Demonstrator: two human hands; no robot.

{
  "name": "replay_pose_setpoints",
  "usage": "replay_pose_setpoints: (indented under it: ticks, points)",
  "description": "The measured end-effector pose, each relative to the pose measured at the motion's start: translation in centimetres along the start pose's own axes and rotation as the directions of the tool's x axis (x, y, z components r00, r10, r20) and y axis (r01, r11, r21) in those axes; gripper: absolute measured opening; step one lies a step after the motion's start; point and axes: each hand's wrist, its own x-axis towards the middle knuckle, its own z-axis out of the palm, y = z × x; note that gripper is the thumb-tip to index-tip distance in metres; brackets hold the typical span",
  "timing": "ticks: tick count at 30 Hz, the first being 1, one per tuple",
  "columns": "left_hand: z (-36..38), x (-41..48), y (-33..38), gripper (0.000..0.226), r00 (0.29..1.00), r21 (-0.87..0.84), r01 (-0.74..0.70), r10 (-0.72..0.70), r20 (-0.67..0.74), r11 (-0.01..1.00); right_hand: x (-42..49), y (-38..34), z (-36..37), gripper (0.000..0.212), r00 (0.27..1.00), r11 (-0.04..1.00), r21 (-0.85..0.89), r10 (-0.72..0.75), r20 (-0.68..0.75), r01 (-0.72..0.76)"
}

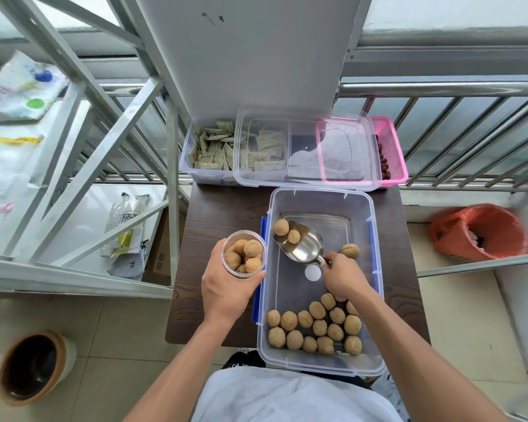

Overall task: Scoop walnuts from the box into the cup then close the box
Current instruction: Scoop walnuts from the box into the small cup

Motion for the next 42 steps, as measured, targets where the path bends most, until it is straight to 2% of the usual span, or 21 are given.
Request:
replay_pose_setpoints:
  ticks: [12, 21, 26, 30, 35, 39, 42]
  points:
    - [-0.4, 0.3, 0.3, 0.084, 1.000, 0.000, -0.027, 0.027, -0.001, 1.000, 1.0, 0.0, -0.1, 0.030, 0.997, 0.980, 0.197, -0.003, -0.081, 0.019]
    - [0.0, 0.4, 0.5, 0.081, 1.000, 0.011, 0.008, -0.008, 0.004, 1.000, -0.3, 1.6, -0.7, 0.027, 0.993, 0.967, 0.254, 0.017, -0.117, 0.013]
    - [-0.1, 0.6, 0.7, 0.082, 1.000, 0.004, 0.008, -0.008, 0.008, 1.000, -2.2, 1.9, -2.0, 0.024, 0.991, 0.956, 0.288, -0.028, -0.130, 0.064]
    - [-0.2, 0.9, 0.7, 0.080, 1.000, 0.003, 0.005, -0.005, 0.010, 1.000, -4.2, 1.1, -5.0, 0.020, 0.987, 0.961, 0.236, -0.126, -0.099, 0.146]
    - [-0.4, 1.2, 0.6, 0.071, 1.000, -0.014, 0.005, -0.005, 0.018, 1.000, -8.2, -2.0, -10.8, 0.019, 0.963, 0.949, 0.176, -0.267, 0.019, 0.260]
    - [-0.2, 1.3, 0.7, 0.066, 1.000, -0.038, 0.007, -0.006, 0.018, 0.999, -10.2, -5.4, -13.1, 0.018, 0.921, 0.937, -0.015, -0.341, 0.191, 0.350]
    - [0.1, 1.4, 0.6, 0.059, 1.000, -0.064, 0.004, -0.002, 0.028, 0.998, -11.0, -7.7, -12.9, 0.023, 0.913, 0.924, -0.098, -0.342, 0.223, 0.370]
